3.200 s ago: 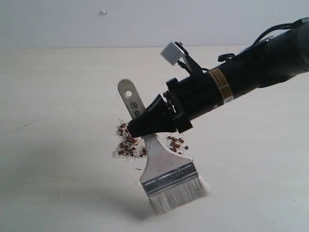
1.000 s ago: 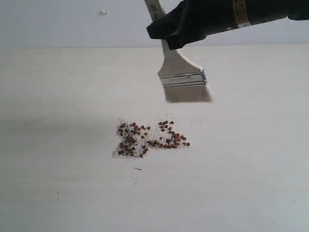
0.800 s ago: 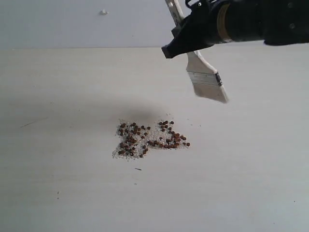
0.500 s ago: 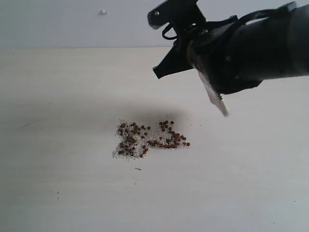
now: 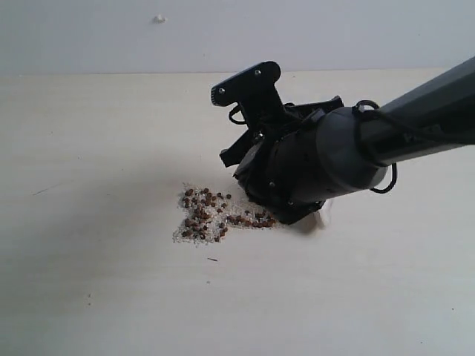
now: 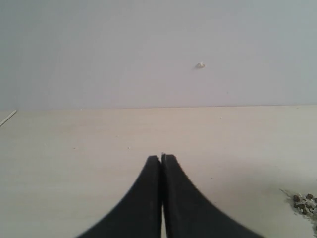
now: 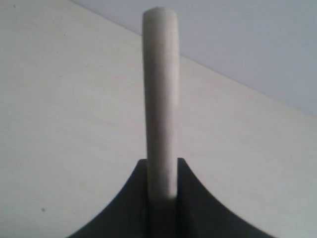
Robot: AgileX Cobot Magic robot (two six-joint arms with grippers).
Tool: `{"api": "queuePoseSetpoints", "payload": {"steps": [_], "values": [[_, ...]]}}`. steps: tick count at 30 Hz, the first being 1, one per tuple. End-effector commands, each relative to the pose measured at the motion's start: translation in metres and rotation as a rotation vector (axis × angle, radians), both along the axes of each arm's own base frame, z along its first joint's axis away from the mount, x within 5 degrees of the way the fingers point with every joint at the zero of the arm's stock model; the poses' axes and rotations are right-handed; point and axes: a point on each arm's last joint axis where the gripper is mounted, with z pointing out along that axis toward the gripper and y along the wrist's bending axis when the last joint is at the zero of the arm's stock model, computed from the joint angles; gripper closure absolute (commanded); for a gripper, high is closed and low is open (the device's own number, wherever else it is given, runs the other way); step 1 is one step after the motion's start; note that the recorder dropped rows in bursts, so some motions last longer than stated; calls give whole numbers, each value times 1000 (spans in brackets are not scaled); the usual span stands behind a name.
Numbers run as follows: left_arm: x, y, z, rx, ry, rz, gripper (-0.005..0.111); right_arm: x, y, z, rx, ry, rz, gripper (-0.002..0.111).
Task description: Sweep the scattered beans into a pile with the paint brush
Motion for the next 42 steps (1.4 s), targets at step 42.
{"api": "queuePoseSetpoints", "payload": {"steps": [42], "values": [[0,0,1,-16,-6,-1,107,-23,41,77,51,-229,61,108]]}}
